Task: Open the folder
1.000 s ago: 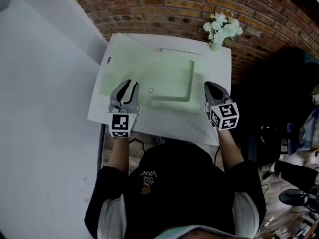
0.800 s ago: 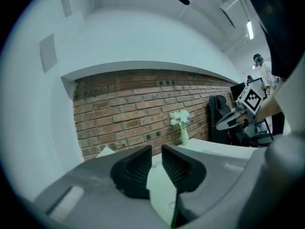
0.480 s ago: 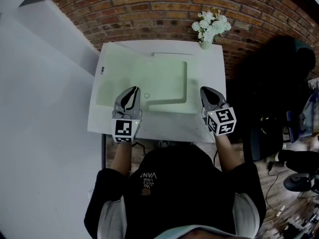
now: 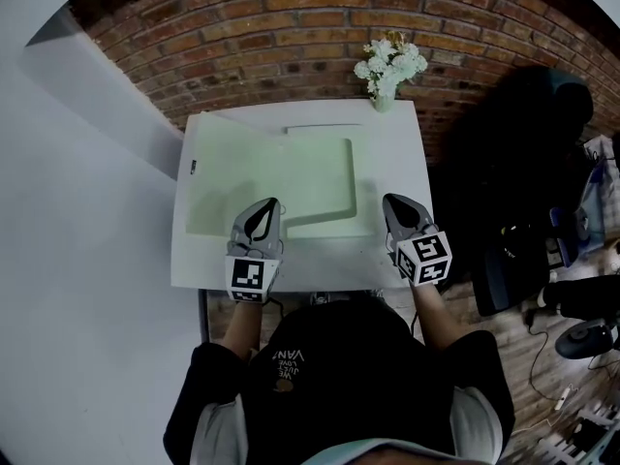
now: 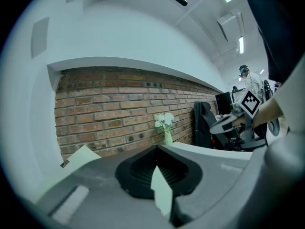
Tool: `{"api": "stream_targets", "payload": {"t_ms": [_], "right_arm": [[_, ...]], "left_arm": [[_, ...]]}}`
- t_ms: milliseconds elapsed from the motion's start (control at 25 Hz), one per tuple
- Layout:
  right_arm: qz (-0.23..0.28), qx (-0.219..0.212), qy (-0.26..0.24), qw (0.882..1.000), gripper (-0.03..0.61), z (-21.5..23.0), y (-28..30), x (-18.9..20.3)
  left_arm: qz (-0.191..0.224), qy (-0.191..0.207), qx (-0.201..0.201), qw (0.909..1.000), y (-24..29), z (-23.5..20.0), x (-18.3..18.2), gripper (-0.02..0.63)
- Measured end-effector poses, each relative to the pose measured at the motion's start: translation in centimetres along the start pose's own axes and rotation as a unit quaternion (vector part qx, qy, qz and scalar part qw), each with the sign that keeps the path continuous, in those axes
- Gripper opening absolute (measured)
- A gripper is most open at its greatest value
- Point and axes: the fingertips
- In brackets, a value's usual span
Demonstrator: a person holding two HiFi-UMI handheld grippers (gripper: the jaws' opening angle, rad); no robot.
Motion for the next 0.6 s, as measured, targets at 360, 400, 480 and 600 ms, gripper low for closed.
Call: {"api": "stream_targets", "payload": {"t_ms": [360, 400, 480, 600], "right_arm": [[-0.007, 0.012, 0.012, 1.000, -0.002, -1.6, -1.0, 1.2], [-0.007, 0.013, 0.014, 1.000, -0.002, -1.9, -1.1, 1.3], [-0.007, 0.016, 0.017, 1.000, -0.002, -2.3, -1.3, 1.4], [-0.006, 0.022, 0.019, 1.000, -0.002, -2.8, -1.4, 1.3]], "left_arm": [[0.001, -0.013, 0.023, 0.9996, -0.6, 0.7, 1.2, 0.000], [0.001, -0.014, 0.026, 0.9996, -0.7, 0.8, 1.2, 0.002], [0.002, -0.016, 0.031, 0.9994, -0.8, 1.0, 1.4, 0.002], [0.006, -0.026, 0.036, 0.9990, -1.1, 1.4, 1.4, 0.000]]}}
Point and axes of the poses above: the fingertips, and each gripper's own axes: y forward along the fingers, z to its right, x out of its underside, and after that the axes turned 10 degrees about x, right-handed
